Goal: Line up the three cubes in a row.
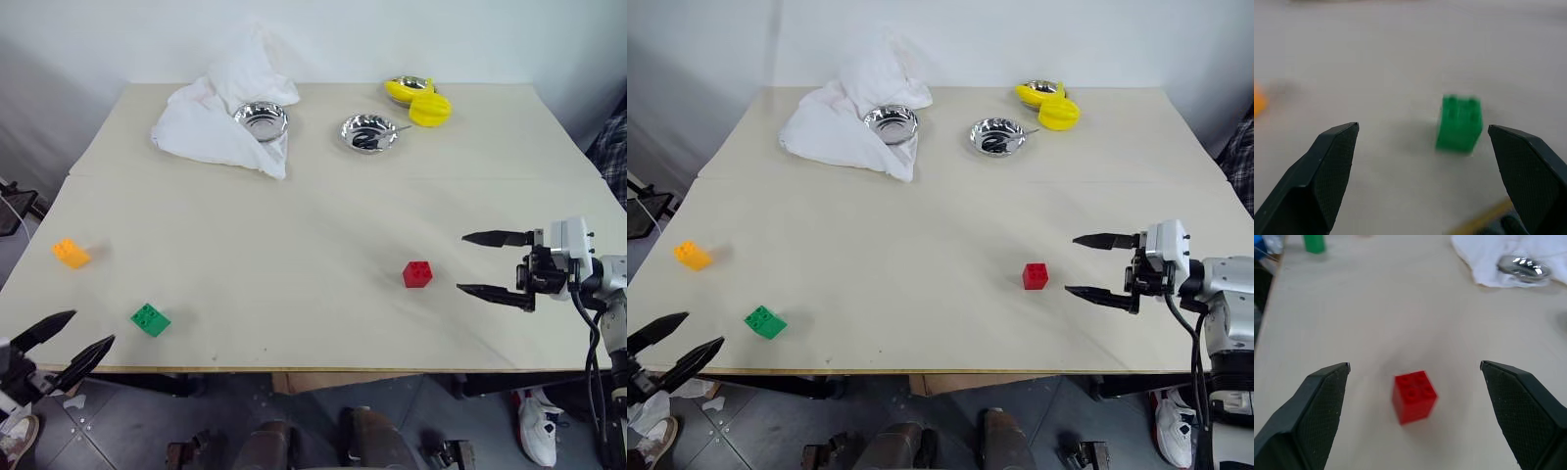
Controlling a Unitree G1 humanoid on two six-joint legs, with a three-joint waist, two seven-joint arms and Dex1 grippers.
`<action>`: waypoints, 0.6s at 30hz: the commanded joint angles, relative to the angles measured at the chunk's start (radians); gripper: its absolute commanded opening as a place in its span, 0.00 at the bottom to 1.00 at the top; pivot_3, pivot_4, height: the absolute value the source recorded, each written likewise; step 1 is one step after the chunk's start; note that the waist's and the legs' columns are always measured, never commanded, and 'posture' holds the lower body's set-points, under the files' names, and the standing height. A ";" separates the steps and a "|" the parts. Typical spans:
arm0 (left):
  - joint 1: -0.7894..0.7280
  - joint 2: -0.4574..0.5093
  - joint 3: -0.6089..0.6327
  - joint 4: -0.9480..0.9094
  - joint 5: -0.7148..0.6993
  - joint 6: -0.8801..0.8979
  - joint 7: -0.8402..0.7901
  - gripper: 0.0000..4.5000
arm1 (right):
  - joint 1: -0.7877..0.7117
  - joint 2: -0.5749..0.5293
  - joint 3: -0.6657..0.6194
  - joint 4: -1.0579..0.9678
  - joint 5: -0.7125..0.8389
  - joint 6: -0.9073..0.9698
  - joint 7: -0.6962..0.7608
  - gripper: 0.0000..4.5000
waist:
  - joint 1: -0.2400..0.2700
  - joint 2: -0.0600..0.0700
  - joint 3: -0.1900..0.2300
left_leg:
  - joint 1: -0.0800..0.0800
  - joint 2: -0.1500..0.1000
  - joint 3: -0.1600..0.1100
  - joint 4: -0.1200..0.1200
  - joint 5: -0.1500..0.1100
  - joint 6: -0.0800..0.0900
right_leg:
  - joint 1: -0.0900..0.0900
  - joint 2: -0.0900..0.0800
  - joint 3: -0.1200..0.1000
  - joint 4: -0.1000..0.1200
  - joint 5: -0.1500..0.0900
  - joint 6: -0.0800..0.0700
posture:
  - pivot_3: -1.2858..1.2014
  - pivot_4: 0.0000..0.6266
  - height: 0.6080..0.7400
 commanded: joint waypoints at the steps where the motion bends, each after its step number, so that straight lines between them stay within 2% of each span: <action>1: 0.069 -0.027 0.051 0.027 -0.007 -0.031 -0.014 1.00 | 0.012 -0.037 0.019 0.006 0.103 -0.088 0.058 1.00 | 0.000 0.000 0.000 | 0.000 0.000 0.000 0.000 0.000 0.000 | 0.001 0.000 0.000 0.000 0.000 0.000 | 0.52 0.24 1.00; 10: 0.088 -0.045 -0.026 -0.086 0.000 -0.031 -0.017 1.00 | -0.021 -0.092 0.095 0.029 0.173 -0.092 0.058 1.00 | 0.000 0.000 0.000 | 0.001 0.000 0.000 0.000 -0.001 0.002 | 0.002 0.000 0.000 -0.005 -0.001 -0.001 | 0.52 0.24 1.00; 13: 0.036 -0.026 -0.096 -0.140 0.019 -0.007 0.008 1.00 | -0.007 -0.104 0.107 0.007 0.200 -0.123 0.058 1.00 | 0.003 0.000 0.000 | 0.001 0.000 0.000 -0.001 -0.001 0.002 | 0.002 0.000 0.000 -0.005 -0.001 -0.001 | 0.52 0.24 1.00; 18: -0.096 0.015 -0.224 -0.130 0.097 0.078 0.113 1.00 | 0.101 -0.107 0.129 -0.143 0.313 -0.158 0.058 1.00 | 0.006 0.000 0.000 | 0.000 0.000 -0.001 -0.001 -0.001 0.001 | 0.003 0.000 -0.001 -0.005 0.000 -0.001 | 0.52 0.24 1.00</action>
